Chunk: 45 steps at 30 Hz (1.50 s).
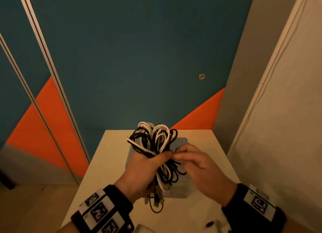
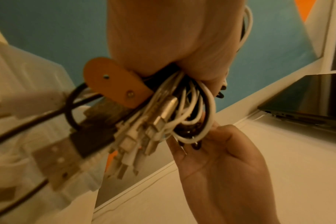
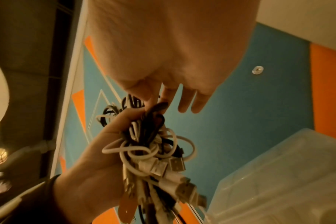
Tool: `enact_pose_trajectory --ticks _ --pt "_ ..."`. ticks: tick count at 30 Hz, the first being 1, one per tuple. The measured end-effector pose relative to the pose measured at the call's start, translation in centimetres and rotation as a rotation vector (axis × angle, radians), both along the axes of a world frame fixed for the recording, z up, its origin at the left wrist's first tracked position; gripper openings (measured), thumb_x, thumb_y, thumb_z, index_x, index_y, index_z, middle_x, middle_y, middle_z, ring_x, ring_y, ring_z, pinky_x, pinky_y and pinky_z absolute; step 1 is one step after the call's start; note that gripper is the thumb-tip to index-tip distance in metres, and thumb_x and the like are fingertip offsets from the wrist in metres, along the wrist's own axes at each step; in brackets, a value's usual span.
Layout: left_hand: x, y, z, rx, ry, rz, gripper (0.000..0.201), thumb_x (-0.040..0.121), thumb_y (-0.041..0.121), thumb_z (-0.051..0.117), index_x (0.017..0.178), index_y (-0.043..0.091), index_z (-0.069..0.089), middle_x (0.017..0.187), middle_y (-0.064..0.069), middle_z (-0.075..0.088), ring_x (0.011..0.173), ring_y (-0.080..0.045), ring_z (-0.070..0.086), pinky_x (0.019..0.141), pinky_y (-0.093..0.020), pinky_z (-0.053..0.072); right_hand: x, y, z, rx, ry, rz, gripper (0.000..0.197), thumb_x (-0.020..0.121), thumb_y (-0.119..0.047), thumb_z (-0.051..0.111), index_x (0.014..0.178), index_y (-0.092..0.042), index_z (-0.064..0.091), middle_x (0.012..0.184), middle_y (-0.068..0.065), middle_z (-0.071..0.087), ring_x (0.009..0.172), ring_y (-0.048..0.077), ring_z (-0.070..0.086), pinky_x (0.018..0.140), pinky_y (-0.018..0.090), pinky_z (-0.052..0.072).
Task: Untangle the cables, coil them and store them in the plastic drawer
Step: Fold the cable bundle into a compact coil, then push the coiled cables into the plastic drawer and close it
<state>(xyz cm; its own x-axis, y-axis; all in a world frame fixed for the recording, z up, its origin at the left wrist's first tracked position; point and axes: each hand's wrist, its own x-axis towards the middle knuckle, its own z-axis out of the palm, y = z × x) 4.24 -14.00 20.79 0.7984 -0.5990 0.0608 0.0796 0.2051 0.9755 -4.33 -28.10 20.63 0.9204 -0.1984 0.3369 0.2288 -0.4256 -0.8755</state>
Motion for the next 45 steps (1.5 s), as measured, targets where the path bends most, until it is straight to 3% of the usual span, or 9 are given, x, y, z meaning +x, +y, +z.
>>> enact_pose_trajectory --ticks 5,9,12,16,19,23,27,40,45 --pt "0.1 -0.7 1.2 -0.026 -0.117 0.035 0.016 0.086 -0.006 0.064 0.1 0.001 0.066 0.085 -0.018 0.068 0.078 -0.024 0.066 0.068 -0.039 0.056 0.3 0.9 0.1 0.065 -0.102 -0.14 0.027 0.071 -0.04 0.066 0.093 -0.025 0.063 0.1 -0.017 0.059 0.103 0.007 0.06 0.091 0.03 0.048" --pt "0.5 -0.8 0.8 -0.048 -0.226 -0.035 0.025 0.082 -0.01 0.063 0.101 0.006 0.067 0.083 -0.008 0.065 0.08 -0.026 0.059 0.07 -0.04 0.051 0.6 1.3 2.3 0.151 -0.058 -0.085 0.1 0.053 -0.048 0.087 0.134 -0.048 0.028 0.142 -0.026 0.037 0.135 -0.001 0.036 0.109 0.029 0.033" --pt "-0.9 -1.2 0.3 -0.051 -0.297 -0.117 0.03 0.093 -0.012 0.056 0.11 0.011 0.065 0.092 0.006 0.073 0.108 -0.025 0.068 0.08 -0.023 0.055 1.4 2.8 4.0 0.022 0.043 -0.065 0.127 0.049 -0.046 0.09 0.142 -0.056 0.004 0.142 -0.028 0.022 0.137 -0.01 0.023 0.106 0.016 0.029" --pt "-1.4 -2.1 -0.8 -0.093 -0.275 -0.095 0.017 0.087 0.021 0.067 0.102 0.025 0.073 0.095 0.005 0.075 0.1 -0.008 0.07 0.077 -0.019 0.055 2.2 4.0 4.3 0.067 0.021 -0.192 0.095 0.063 -0.029 0.088 0.139 -0.041 0.032 0.123 -0.02 0.053 0.11 -0.007 0.054 0.092 0.011 0.043" --pt "-1.2 -2.0 -0.9 -0.045 -0.399 -0.023 0.025 0.09 0.004 0.057 0.1 0.026 0.066 0.09 0.009 0.071 0.084 0.006 0.066 0.073 -0.015 0.053 2.0 4.8 4.0 0.084 -0.109 -0.216 0.046 0.069 -0.01 0.079 0.106 -0.024 0.056 0.088 -0.009 0.063 0.082 0.004 0.063 0.071 0.013 0.047" --pt "-1.4 -1.9 -1.1 0.121 -0.636 0.049 0.032 0.087 0.017 0.054 0.089 0.047 0.063 0.087 0.026 0.066 0.086 0.011 0.06 0.07 -0.012 0.047 2.1 5.7 3.7 0.12 -0.185 -0.226 0.026 0.068 0.001 0.065 0.083 -0.016 0.051 0.072 0.005 0.054 0.068 0.021 0.053 0.06 0.03 0.044" --pt "-1.4 -1.6 -1.5 0.161 -0.718 0.08 0.051 0.09 -0.008 0.057 0.086 0.043 0.056 0.078 0.027 0.064 0.085 0.016 0.059 0.067 -0.007 0.046 2.4 5.5 2.9 0.115 -0.153 -0.244 0.023 0.069 0.0 0.062 0.08 -0.014 0.048 0.065 0.002 0.047 0.06 0.016 0.045 0.053 0.024 0.037" --pt "-0.2 -0.1 -3.6 0.177 -0.445 -0.068 0.031 0.085 0.0 0.054 0.101 0.023 0.067 0.093 0.004 0.073 0.091 -0.009 0.069 0.077 -0.033 0.058 3.2 5.7 0.1 0.151 -0.02 -0.178 0.022 0.08 -0.007 0.071 0.09 -0.013 0.053 0.072 -0.01 0.055 0.067 0.006 0.054 0.063 0.019 0.045" --pt "1.8 0.7 -5.2 0.224 -0.246 -0.098 0.02 0.08 0.003 0.067 0.094 0.017 0.069 0.091 -0.015 0.071 0.087 -0.032 0.069 0.077 -0.051 0.058 3.6 3.7 -0.4 0.203 0.073 -0.028 0.037 0.086 -0.04 0.063 0.119 -0.03 0.05 0.115 -0.017 0.056 0.102 -0.012 0.055 0.084 0.006 0.042"
